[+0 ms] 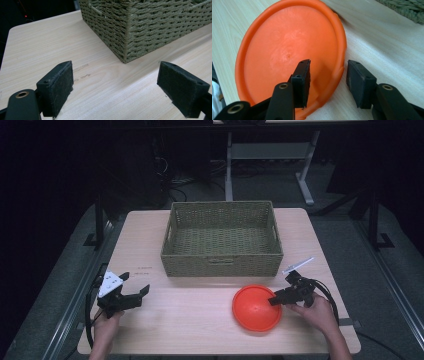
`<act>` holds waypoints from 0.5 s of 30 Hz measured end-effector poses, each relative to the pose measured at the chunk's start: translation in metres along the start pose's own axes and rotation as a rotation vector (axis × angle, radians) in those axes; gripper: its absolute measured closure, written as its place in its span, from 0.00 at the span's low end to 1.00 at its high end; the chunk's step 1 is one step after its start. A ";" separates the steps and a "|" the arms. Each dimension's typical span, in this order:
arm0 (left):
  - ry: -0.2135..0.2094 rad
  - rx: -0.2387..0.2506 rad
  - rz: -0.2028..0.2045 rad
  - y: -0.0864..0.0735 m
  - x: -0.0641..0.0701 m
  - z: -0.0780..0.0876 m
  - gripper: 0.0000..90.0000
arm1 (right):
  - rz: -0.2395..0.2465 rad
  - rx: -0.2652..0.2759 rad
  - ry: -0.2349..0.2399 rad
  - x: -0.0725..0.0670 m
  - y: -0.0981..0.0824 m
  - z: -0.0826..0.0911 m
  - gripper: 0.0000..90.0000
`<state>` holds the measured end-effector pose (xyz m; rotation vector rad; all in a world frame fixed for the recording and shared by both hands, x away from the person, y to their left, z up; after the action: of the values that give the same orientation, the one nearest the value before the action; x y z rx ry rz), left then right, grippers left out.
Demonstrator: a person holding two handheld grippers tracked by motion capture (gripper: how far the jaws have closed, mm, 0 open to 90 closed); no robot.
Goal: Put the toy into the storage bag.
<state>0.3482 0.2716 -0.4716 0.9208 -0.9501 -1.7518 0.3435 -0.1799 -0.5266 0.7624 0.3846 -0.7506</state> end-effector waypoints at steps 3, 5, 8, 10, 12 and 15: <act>-0.006 0.002 0.003 0.000 0.001 0.000 0.14 | -0.007 -0.010 0.003 0.001 0.000 -0.002 0.60; -0.001 -0.002 -0.002 0.000 0.001 0.000 0.14 | -0.003 -0.011 0.016 0.000 0.001 -0.003 0.62; -0.001 -0.009 -0.004 -0.002 0.001 -0.002 0.14 | 0.001 -0.003 0.025 0.001 0.002 -0.004 0.65; -0.003 -0.005 -0.003 -0.002 0.001 -0.001 0.14 | -0.002 -0.003 0.020 0.002 0.002 -0.004 0.70; -0.004 -0.003 -0.003 -0.001 0.001 -0.001 0.14 | 0.001 -0.004 0.006 0.002 0.003 -0.003 0.74; -0.003 -0.001 -0.003 -0.001 0.001 -0.001 0.14 | 0.001 0.025 0.004 -0.002 0.005 0.001 0.80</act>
<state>0.3486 0.2702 -0.4732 0.9197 -0.9495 -1.7562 0.3462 -0.1776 -0.5223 0.7874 0.3784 -0.7540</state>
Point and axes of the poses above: each handheld gripper's, and its own axes: z roughly backward along the jaws, y roughly out of its top, x roughly to its right, the point moved 9 cm from there along -z, roughly forward along the jaws, and after that the axes turned 14 degrees about y, right-handed, at the moved point
